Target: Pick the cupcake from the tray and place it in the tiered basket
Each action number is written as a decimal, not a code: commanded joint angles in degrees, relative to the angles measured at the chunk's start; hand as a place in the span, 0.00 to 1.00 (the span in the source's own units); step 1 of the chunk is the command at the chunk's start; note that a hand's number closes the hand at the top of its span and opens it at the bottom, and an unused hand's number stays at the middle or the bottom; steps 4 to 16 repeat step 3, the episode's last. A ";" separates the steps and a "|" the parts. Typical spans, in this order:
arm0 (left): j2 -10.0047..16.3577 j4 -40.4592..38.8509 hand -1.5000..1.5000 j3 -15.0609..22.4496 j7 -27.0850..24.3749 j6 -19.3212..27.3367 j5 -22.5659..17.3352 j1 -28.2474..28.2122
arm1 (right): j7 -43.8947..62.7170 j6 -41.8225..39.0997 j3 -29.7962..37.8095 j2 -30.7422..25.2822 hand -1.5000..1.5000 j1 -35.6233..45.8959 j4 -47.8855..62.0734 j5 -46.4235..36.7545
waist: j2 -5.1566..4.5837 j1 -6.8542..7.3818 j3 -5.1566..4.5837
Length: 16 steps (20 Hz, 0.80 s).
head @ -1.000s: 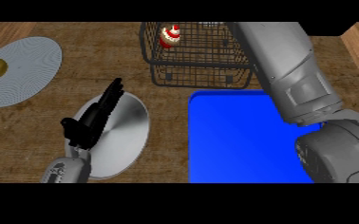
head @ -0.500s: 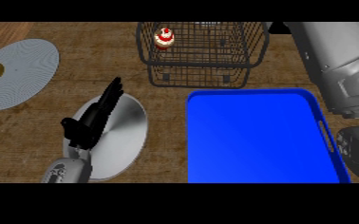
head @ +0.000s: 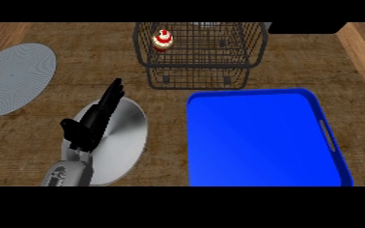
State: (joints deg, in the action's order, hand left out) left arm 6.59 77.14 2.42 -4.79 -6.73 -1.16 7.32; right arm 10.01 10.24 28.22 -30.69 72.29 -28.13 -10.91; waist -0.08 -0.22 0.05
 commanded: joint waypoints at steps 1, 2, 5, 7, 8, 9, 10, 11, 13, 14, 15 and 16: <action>-0.17 -0.98 0.50 -0.22 -1.57 0.43 0.61 -0.69 | -3.11 -8.66 2.94 -8.47 0.00 -6.97 -0.41 3.18 | -0.06 -0.14 0.00; 3.35 0.85 0.50 -2.47 0.04 -3.16 -2.11 -0.76 | -1.42 -11.62 2.91 -9.29 0.00 -6.81 -0.80 4.08 | 0.10 0.13 -0.01; 1.03 1.67 0.50 0.10 -0.64 -1.51 -0.01 -1.88 | -3.43 -12.62 3.16 -10.59 0.00 -7.82 -0.02 4.25 | -0.06 0.58 -0.01; 1.03 1.67 0.50 0.10 -0.64 -1.51 -0.01 -1.88 | -3.43 -12.62 3.16 -10.59 0.00 -7.82 -0.02 4.25 | -0.06 0.58 -0.01; 1.03 1.67 0.50 0.10 -0.64 -1.51 -0.01 -1.88 | -3.43 -12.62 3.16 -10.59 0.00 -7.82 -0.02 4.25 | -0.06 0.58 -0.01; 1.03 1.67 0.50 0.10 -0.64 -1.51 -0.01 -1.88 | -3.43 -12.62 3.16 -10.59 0.00 -7.82 -0.02 4.25 | -0.06 0.58 -0.01; 1.03 1.67 0.50 0.10 -0.64 -1.51 -0.01 -1.88 | -3.43 -12.62 3.16 -10.59 0.00 -7.82 -0.02 4.25 | -0.06 0.58 -0.01; 1.03 1.67 0.50 0.10 -0.64 -1.51 -0.01 -1.88 | -3.43 -12.62 3.16 -10.59 0.00 -7.82 -0.02 4.25 | -0.06 0.58 -0.01; 1.03 1.67 0.50 0.10 -0.64 -1.51 -0.01 -1.88 | -3.43 -12.62 3.16 -10.59 0.00 -7.82 -0.02 4.25 | -0.06 0.58 -0.01; 1.03 1.67 0.50 0.10 -0.64 -1.51 -0.01 -1.88 | -3.43 -12.62 3.16 -10.59 0.00 -7.82 -0.02 4.25 | -0.06 0.58 -0.01; 1.03 1.67 0.50 0.10 -0.64 -1.51 -0.01 -1.88 | -3.43 -12.62 3.16 -10.59 0.00 -7.82 -0.02 4.25 | -0.06 0.58 -0.01; 1.03 1.67 0.50 0.10 -0.64 -1.51 -0.01 -1.88 | -3.43 -12.62 3.16 -10.59 0.00 -7.82 -0.02 4.25 | -0.06 0.58 -0.01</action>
